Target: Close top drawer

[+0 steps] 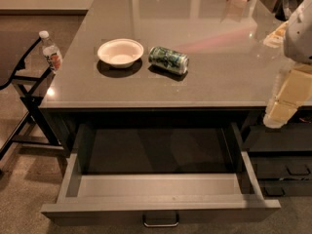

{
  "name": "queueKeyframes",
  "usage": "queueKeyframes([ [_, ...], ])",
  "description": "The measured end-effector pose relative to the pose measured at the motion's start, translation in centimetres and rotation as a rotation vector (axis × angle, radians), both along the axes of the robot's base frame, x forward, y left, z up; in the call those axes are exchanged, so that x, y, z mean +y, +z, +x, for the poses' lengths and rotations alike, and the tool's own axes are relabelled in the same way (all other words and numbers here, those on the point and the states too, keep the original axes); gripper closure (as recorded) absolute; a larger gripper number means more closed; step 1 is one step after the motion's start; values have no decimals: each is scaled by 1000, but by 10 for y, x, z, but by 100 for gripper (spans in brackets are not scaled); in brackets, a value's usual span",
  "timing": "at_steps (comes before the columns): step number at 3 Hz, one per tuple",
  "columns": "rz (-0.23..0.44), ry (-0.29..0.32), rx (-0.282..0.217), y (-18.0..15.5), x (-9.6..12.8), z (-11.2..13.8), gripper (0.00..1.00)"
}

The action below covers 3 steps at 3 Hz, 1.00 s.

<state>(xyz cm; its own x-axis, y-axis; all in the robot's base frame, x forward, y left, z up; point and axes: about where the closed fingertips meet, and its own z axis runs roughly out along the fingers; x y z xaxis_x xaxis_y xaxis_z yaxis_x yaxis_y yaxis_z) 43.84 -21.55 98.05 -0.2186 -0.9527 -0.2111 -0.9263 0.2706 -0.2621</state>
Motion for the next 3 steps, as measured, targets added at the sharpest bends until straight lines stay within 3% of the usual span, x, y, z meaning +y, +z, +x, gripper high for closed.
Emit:
queueKeyframes([
  [1, 3, -4, 2, -4, -2, -4, 0],
  [2, 24, -14, 29, -28, -8, -26, 18],
  [3, 83, 17, 45, -61, -11, -63, 40],
])
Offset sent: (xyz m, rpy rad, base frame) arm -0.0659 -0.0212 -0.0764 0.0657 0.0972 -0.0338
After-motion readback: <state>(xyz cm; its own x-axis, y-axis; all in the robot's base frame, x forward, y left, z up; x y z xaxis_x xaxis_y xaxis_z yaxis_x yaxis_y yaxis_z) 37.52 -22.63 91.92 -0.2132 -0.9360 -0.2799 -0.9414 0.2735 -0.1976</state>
